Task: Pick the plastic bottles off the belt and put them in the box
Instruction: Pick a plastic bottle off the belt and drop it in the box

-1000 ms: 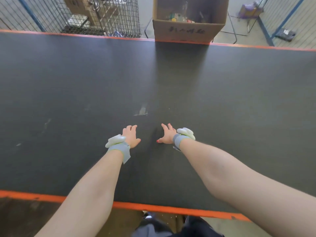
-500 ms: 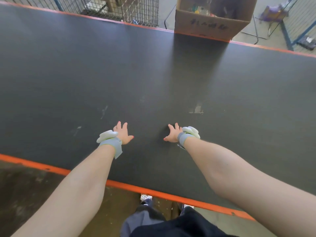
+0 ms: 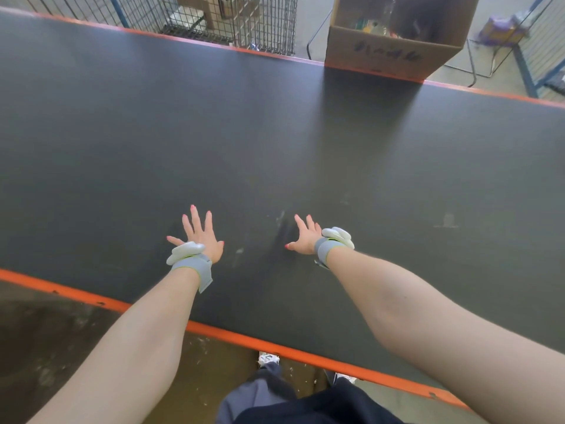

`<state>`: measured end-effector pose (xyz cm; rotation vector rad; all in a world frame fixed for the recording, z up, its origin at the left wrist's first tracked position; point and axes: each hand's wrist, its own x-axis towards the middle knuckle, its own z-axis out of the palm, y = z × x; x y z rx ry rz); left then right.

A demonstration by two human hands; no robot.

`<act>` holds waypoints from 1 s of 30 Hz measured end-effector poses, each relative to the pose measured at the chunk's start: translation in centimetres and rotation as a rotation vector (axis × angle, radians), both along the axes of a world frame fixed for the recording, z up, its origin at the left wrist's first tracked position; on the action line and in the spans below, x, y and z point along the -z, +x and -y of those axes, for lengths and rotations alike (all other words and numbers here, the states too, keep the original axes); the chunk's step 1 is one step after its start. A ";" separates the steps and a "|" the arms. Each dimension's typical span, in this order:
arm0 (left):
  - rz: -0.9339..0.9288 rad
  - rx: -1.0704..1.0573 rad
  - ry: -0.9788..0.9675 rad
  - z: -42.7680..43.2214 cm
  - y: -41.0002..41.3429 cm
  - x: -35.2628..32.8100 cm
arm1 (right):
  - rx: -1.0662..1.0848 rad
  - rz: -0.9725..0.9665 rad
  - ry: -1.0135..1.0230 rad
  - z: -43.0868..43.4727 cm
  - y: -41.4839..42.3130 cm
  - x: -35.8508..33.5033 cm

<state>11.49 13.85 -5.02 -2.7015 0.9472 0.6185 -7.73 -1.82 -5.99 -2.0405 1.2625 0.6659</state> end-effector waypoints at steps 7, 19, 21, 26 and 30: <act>-0.106 -0.059 -0.022 0.0 1.5 0.8 | -0.067 -0.081 0.007 -0.3 0.7 0.1; -0.002 0.014 0.009 0.3 1.3 -0.4 | -0.028 -0.021 -0.030 -0.1 1.8 -0.7; 0.007 0.013 0.021 0.2 1.8 -0.7 | -0.028 -0.034 -0.022 0.0 1.5 -0.7; -0.085 -0.080 -0.008 0.5 2.9 -0.4 | -0.028 -0.024 -0.027 0.3 1.5 -1.5; -0.141 -0.089 -0.044 0.1 2.7 -0.5 | -0.048 -0.037 0.008 -0.1 1.4 -1.4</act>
